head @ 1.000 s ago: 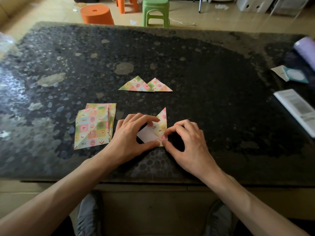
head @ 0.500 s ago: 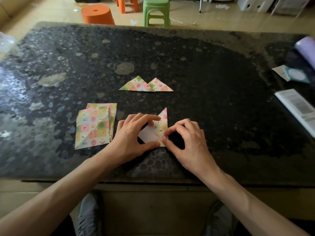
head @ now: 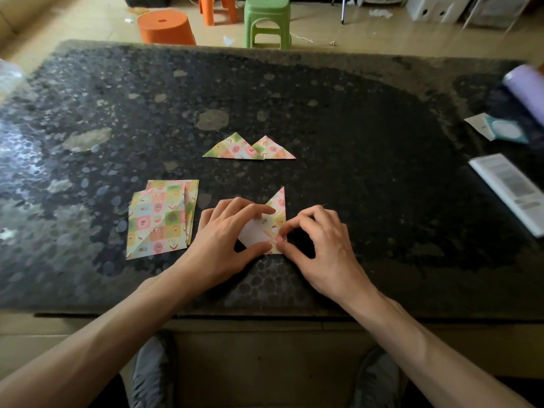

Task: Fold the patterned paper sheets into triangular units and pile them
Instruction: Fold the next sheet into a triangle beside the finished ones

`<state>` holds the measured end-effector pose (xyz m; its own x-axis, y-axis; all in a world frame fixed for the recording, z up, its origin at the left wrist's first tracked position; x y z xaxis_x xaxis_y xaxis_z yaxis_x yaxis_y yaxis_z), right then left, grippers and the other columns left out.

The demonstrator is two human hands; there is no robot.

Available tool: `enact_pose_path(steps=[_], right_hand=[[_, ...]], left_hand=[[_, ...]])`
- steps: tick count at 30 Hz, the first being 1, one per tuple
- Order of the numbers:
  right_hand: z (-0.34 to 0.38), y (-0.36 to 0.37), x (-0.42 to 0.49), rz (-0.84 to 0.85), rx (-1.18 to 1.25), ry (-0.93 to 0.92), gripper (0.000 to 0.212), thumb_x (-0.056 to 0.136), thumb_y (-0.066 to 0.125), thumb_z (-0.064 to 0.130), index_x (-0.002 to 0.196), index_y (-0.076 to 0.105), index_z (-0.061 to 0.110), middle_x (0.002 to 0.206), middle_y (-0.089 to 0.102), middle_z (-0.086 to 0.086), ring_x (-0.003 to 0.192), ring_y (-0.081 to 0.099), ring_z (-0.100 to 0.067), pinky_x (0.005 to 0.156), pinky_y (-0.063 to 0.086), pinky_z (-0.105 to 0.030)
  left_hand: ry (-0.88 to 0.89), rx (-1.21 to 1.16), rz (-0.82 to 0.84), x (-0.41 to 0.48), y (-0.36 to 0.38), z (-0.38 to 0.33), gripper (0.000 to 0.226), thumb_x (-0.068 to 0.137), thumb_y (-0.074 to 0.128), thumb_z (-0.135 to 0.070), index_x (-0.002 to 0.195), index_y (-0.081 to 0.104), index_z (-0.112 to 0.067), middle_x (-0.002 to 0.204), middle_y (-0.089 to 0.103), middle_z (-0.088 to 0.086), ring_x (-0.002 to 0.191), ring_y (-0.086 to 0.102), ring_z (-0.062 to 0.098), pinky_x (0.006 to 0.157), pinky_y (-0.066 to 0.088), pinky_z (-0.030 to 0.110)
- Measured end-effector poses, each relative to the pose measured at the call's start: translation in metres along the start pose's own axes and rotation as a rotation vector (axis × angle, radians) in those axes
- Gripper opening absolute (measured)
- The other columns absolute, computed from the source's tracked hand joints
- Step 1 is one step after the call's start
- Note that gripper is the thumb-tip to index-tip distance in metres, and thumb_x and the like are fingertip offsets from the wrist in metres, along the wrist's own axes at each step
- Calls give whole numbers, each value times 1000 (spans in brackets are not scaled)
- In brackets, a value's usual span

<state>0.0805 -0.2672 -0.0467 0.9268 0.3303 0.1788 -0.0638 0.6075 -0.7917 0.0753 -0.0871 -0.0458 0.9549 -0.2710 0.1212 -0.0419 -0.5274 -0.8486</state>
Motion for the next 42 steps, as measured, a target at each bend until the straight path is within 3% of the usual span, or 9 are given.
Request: enact_pose_path(steps=[3,7,14,23,42], right_hand=[[0,0,0,16,0,-2,18,94,68,48,106,68,35,111,47,19,117,43,-6,97,36,-28],[-1,-1,1,31,13,3,18,94,68,49,107,68,36,110,46,20,117,41,-4,97,35,-28],[-2,-2,2,72,19,-4,19,93,70,48,110,68,37,112,44,20,119,40,-3,99,34,-27],[0,2,-2,24,-49,-8,19,94,64,49,109,66,36,114,44,19,118,40,-3,96,35,-27],[0,2,-2,42,-65,-9,24,94,62,56,110,63,38,116,44,19,119,39,-4,96,33,-26]], left_hand=[[2,1,-24,-3,0,0,50,89,57,-62,136,51,-46,132,46,-24,130,34,1,104,23,33],[-30,-36,-7,2,-2,1,56,87,74,-49,138,50,-46,126,47,-25,127,34,1,102,22,32],[-38,-28,42,5,0,4,64,85,76,-52,141,45,-49,126,47,-24,128,35,4,105,24,35],[-12,-10,-30,-1,0,2,51,88,73,-50,135,53,-45,128,44,-26,131,36,6,102,22,33],[-37,-17,-16,3,-1,2,49,87,70,-53,133,57,-43,130,48,-22,130,35,5,99,21,31]])
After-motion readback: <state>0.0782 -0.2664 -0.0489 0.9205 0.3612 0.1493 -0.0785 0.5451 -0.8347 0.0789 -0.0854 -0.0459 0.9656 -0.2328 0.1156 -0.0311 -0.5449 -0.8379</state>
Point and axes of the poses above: each hand's wrist, its own x-axis towards the middle knuckle, its own y-axis out of the palm, z = x × y, the point moved 7 cm from there along x, towards the middle knuckle
